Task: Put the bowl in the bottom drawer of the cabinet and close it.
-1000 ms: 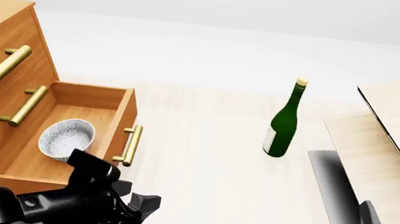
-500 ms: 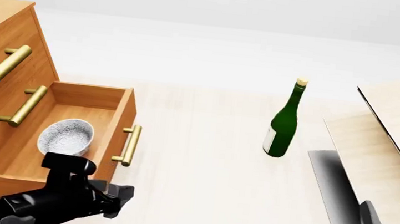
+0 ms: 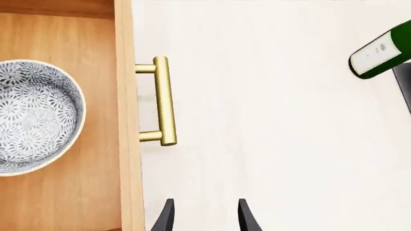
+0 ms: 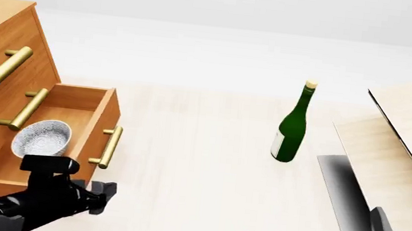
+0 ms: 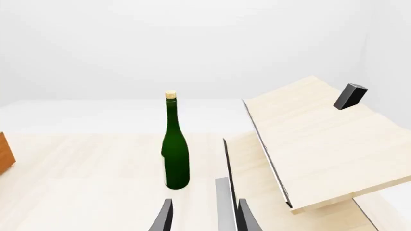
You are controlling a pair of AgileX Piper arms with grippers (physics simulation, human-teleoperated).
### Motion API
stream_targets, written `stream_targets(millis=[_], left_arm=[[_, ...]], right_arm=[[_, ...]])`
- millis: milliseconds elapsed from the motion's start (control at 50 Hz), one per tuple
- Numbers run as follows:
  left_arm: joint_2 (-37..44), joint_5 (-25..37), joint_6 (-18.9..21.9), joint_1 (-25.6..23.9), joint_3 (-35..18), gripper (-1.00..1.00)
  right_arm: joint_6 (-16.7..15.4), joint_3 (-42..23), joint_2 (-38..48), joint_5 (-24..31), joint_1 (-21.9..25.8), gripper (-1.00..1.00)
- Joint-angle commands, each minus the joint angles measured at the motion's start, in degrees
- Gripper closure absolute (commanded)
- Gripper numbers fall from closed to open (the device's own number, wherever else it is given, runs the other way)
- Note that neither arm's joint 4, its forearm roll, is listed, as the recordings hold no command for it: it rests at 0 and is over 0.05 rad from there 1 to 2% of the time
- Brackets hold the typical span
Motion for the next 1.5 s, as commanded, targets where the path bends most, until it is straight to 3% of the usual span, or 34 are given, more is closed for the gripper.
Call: stream_targets(millis=[20,580,720,820,840,1500], left_arm=[[0.9,0.8,0.2,5.8,1.7,-1.0],[3.6,-4.0,1.0,15.3,5.8,-1.0],[3.8,-4.3,3.7,19.9,5.6,-1.0],[5.1,-5.5,3.4,21.2,6.0,-1.0],[4.7,-5.1,5.2,23.0,5.5,-1.0],[7.9,-8.9,10.7,36.0,5.4,-1.0]], right_arm=[[0.0,0.0,0.0,0.1,0.0,-1.0],[0.0,0.0,-0.1,0.1,0.0,-1.0],[0.0,0.0,-0.1,0.1,0.0,-1.0],[0.0,0.0,0.0,0.1,0.0,-1.0],[0.0,0.0,-0.1,0.1,0.0,-1.0],[0.0,0.0,-0.1,0.0,0.0,-1.0]])
